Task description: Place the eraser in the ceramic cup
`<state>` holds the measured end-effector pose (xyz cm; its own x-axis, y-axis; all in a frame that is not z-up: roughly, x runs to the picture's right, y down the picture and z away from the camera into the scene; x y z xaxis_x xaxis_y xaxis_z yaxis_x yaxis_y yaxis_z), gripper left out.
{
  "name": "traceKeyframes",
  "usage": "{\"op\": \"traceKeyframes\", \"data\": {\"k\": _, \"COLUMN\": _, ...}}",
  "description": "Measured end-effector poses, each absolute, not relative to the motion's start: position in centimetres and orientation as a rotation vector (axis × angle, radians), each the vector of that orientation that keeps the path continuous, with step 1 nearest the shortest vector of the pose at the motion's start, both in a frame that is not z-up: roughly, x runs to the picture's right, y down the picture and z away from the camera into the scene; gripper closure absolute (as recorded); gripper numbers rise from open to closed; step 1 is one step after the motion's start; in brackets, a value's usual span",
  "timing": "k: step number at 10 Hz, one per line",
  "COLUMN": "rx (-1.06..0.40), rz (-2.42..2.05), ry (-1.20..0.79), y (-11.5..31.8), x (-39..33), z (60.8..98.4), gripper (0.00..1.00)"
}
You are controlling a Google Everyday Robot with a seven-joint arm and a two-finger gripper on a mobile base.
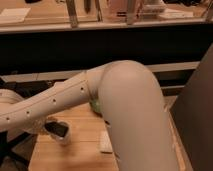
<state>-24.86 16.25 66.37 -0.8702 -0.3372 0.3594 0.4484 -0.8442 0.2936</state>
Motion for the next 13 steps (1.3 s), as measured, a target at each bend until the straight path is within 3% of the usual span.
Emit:
{"op": "traceKeyframes", "data": {"k": 2, "rx": -0.414, "rz": -2.649, "ry": -0.523, "y": 16.26, "x": -24.9, "z": 66.38, "gripper": 0.66}}
{"op": "traceKeyframes", "data": {"k": 4, "rx": -0.416, "rz": -2.659, "ry": -0.525, "y": 16.27, "x": -24.93, "z": 66.42, "gripper": 0.53}}
{"op": "traceKeyframes", "data": {"k": 6, "rx": -0.416, "rz": -2.667, "ry": -0.528, "y": 16.29, "x": -24.98, "z": 66.45, "gripper": 0.53}}
{"op": "traceKeyframes", "data": {"k": 8, "rx": -0.417, "rz": -2.674, "ry": -0.53, "y": 16.27, "x": -24.98, "z": 66.51, "gripper": 0.46}}
{"op": "traceKeyframes", "data": {"k": 13, "rx": -0.419, "rz": -2.694, "ry": -0.538, "y": 16.26, "x": -24.99, "z": 66.69, "gripper": 0.46}}
